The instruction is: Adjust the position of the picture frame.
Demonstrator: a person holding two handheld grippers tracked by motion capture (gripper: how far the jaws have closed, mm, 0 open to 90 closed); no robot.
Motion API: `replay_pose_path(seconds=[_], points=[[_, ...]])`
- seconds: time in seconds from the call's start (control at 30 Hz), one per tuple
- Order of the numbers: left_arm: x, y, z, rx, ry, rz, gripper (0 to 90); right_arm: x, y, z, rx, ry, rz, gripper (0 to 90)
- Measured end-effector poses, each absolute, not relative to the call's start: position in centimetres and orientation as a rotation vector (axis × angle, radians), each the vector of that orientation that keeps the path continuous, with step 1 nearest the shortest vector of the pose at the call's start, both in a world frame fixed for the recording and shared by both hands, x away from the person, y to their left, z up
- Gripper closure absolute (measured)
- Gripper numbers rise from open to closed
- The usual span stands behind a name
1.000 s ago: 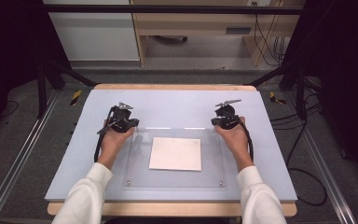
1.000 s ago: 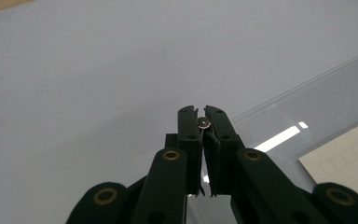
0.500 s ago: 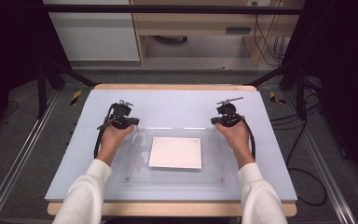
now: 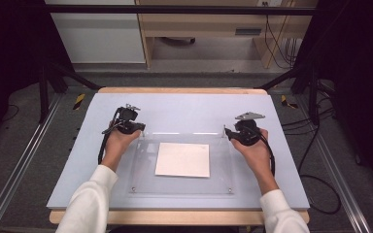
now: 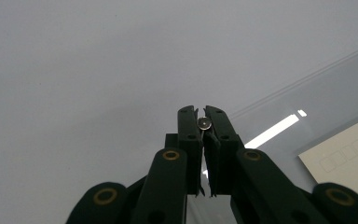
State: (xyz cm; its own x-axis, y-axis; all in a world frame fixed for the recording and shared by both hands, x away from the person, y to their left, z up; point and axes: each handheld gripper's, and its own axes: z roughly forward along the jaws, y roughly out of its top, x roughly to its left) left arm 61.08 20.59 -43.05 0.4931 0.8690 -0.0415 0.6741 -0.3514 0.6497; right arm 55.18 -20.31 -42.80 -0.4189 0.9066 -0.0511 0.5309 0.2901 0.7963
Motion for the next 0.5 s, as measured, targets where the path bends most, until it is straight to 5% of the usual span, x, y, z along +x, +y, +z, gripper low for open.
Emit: replay_pose_path(seconds=[0.4,0.5], points=[[61.2,20.4,-43.0,2.132,1.301,0.414,84.8,46.2,-21.5,-42.5,1.125,2.062,1.072,9.9],[61.4,20.3,-42.9,2.130,1.312,0.403,84.8,44.7,-21.8,-43.0,1.090,2.091,1.076,13.9]])
